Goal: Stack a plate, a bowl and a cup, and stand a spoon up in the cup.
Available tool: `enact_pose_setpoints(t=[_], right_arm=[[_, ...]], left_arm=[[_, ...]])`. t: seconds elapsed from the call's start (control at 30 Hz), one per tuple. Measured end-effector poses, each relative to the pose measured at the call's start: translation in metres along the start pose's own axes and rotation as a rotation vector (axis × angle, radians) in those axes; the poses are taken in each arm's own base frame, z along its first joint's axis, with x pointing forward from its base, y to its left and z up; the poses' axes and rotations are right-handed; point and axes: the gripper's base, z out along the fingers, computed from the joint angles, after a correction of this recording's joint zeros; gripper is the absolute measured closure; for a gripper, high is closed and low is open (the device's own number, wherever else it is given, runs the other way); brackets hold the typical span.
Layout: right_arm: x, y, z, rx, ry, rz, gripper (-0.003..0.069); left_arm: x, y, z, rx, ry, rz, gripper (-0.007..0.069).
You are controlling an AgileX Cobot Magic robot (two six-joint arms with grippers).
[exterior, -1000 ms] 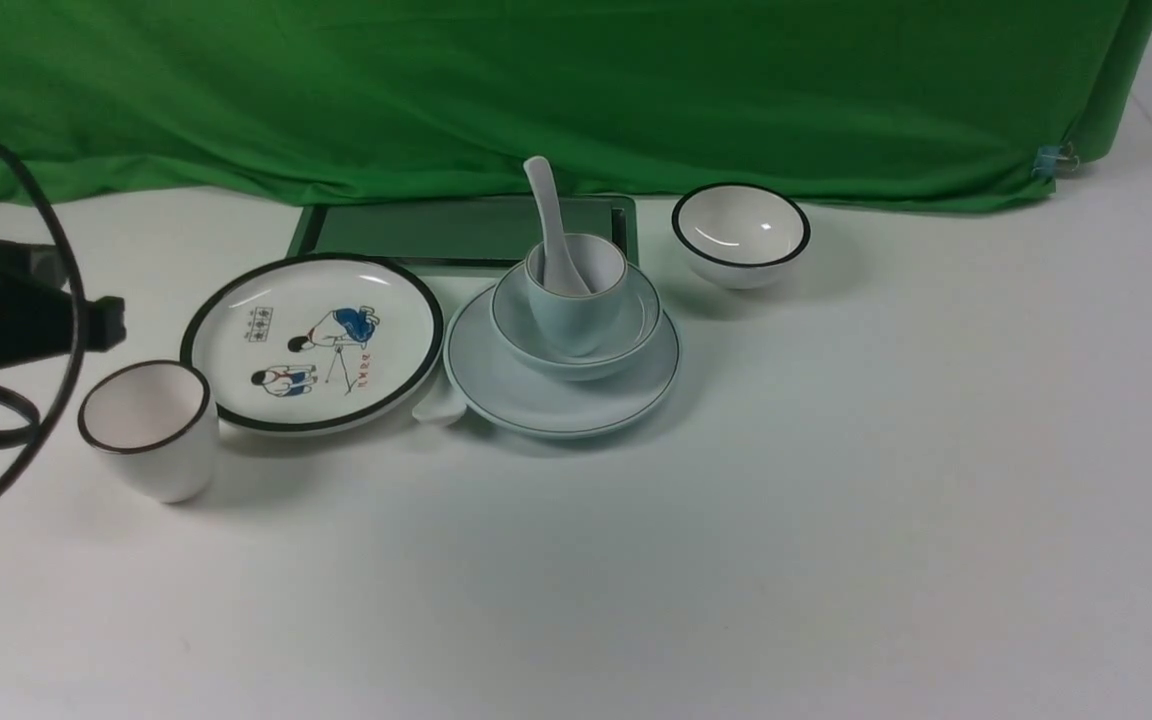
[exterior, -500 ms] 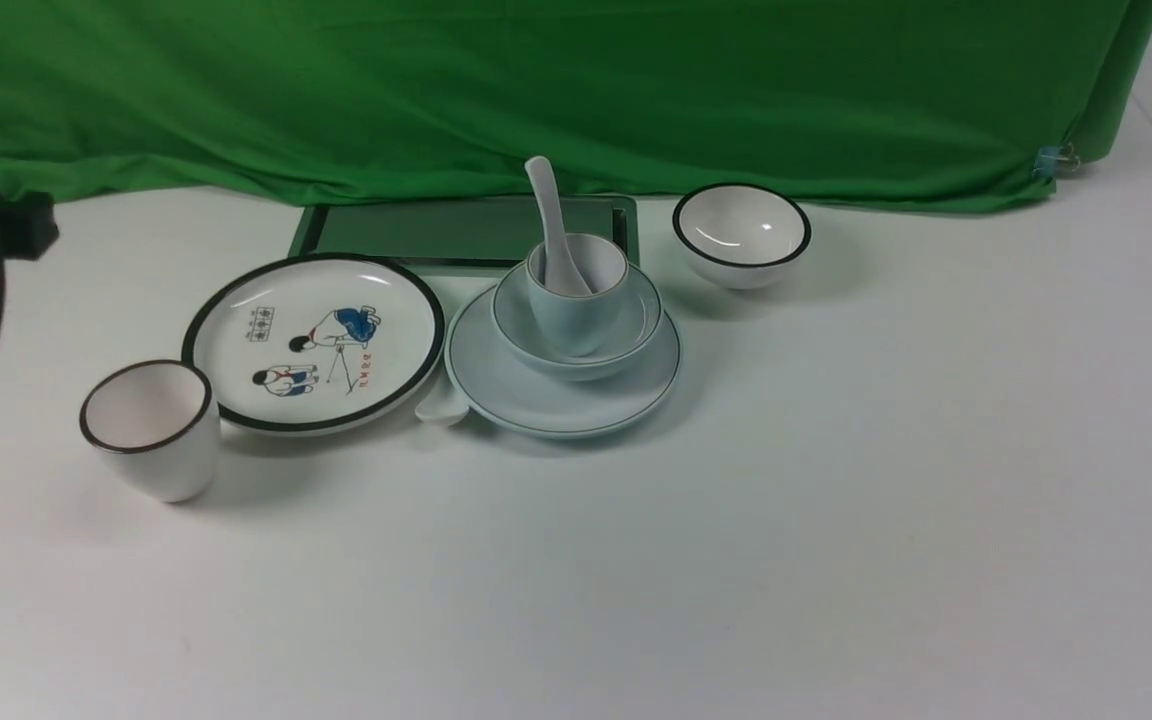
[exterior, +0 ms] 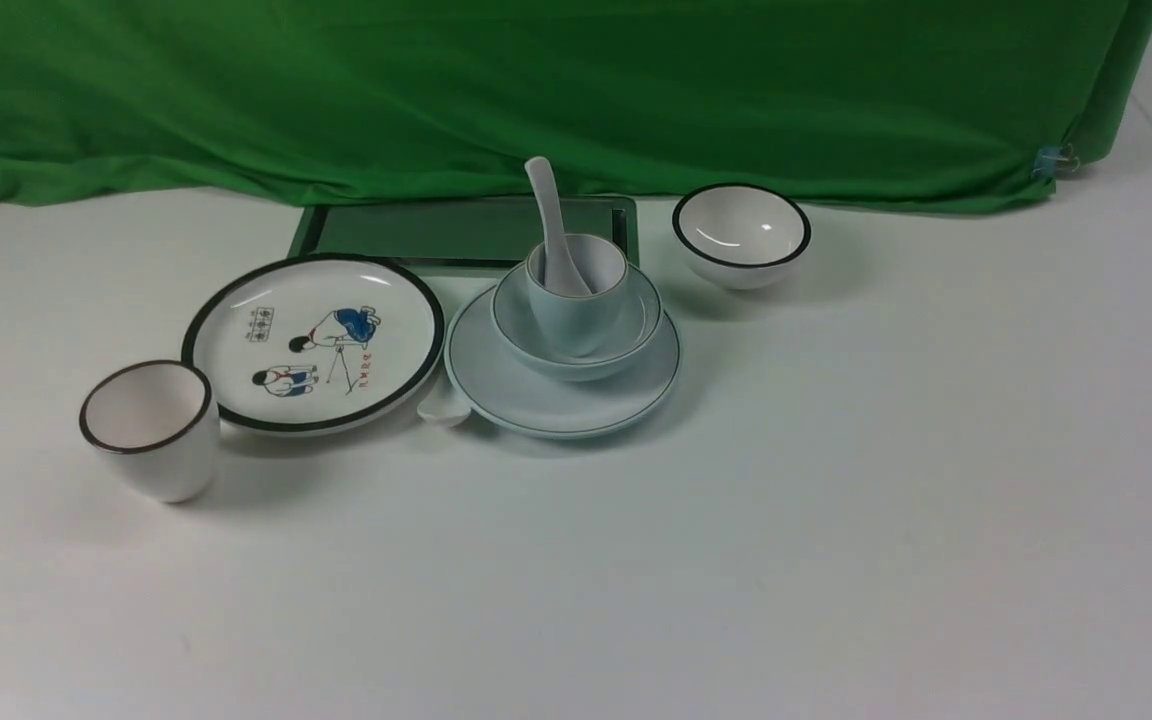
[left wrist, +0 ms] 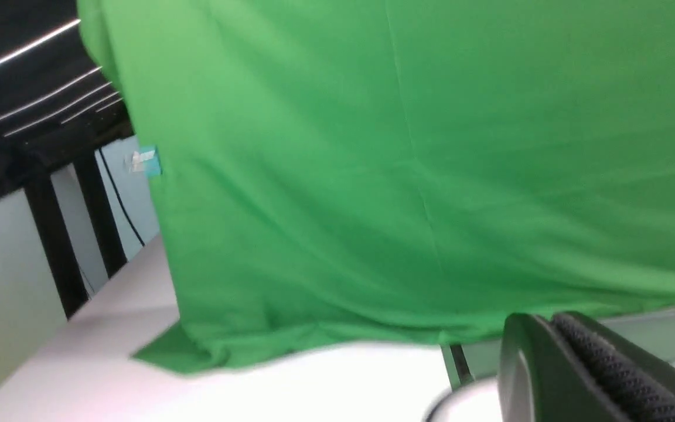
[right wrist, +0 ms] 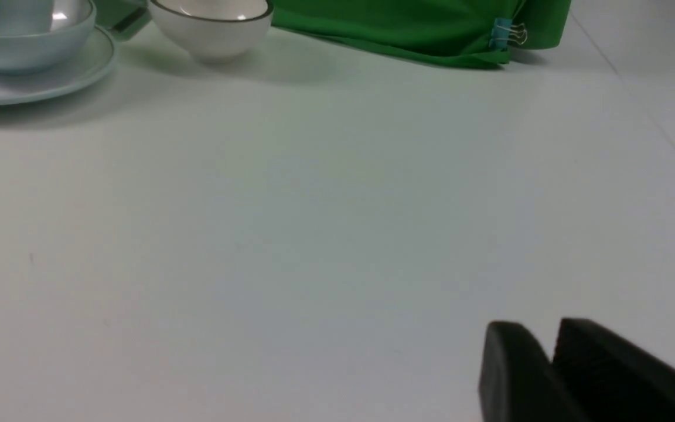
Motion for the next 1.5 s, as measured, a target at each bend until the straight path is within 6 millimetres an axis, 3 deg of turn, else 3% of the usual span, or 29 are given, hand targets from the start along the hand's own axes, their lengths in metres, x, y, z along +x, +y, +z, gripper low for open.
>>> enact_pose_setpoints(t=[0.07,0.13,0.37,1.0,1.5], right_arm=[[0.0,0.0,0.0,0.0,0.001,0.0,0.0508],[0.0,0.0,0.0,0.0,0.001,0.0,0.0498],[0.0,0.0,0.0,0.0,0.002,0.001,0.0482],[0.0,0.0,0.0,0.0,0.0,0.001,0.0424],[0.0,0.0,0.0,0.0,0.0,0.001,0.042]], left_arm=[[0.017,-0.002,-0.01,-0.001,0.003,-0.007,0.0653],[0.049,-0.007,-0.028,0.007,0.024,-0.027,0.0653],[0.08,-0.017,-0.043,0.091,0.304,-0.152,0.0653],[0.081,-0.017,-0.044,0.084,0.311,-0.214,0.0653],[0.08,-0.017,-0.044,0.083,0.306,-0.21,0.0653]])
